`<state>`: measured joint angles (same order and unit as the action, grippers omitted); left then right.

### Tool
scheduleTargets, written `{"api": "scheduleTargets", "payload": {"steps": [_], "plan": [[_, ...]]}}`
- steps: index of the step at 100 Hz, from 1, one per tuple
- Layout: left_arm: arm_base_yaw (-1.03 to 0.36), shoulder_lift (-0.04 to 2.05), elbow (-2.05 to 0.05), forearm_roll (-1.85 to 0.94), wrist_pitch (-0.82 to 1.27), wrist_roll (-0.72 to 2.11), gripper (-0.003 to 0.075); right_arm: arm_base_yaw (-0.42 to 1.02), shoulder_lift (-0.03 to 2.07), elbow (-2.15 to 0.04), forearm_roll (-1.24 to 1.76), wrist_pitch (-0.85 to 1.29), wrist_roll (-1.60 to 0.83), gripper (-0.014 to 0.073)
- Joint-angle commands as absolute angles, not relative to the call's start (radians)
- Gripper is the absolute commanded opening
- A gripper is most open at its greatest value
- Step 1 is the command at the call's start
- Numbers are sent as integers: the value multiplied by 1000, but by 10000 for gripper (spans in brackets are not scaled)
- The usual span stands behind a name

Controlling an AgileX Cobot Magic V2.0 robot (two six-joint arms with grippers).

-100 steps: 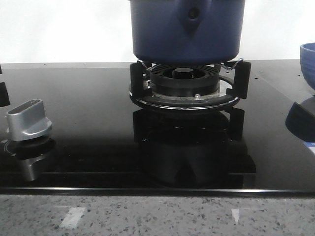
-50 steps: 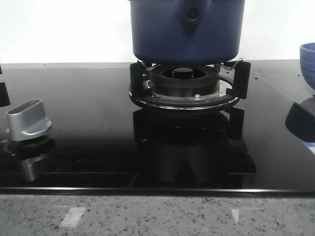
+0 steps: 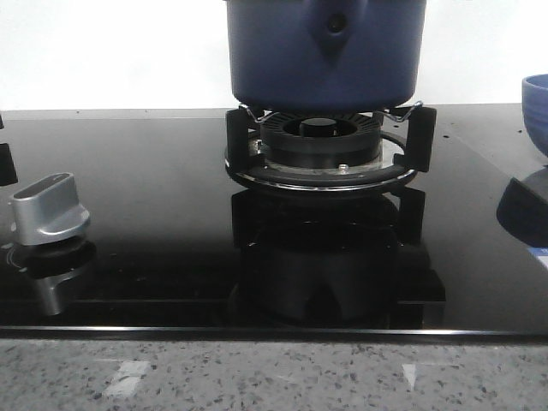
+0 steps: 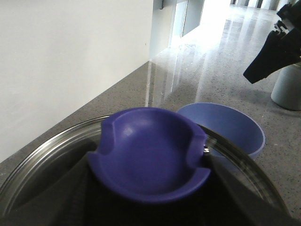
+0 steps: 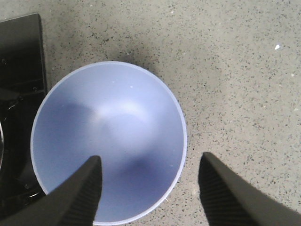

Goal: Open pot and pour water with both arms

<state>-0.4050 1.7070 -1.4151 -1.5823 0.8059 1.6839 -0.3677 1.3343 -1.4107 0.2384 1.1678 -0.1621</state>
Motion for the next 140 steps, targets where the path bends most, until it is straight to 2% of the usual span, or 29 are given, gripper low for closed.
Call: {"api": "scheduleTargets", "payload": {"steps": [1, 68, 140], "plan": [[-420, 1667, -1454, -1673, 847, 1704, 242, -375, 1301, -1443, 257, 1134, -168, 404], [-453, 1697, -1463, -1665, 749, 1789, 242, -375, 1301, -1443, 257, 1128, -168, 404], [-444, 1697, -1467, -1665, 770, 1768, 242, -375, 1301, -1443, 257, 1128, -168, 404]]}}
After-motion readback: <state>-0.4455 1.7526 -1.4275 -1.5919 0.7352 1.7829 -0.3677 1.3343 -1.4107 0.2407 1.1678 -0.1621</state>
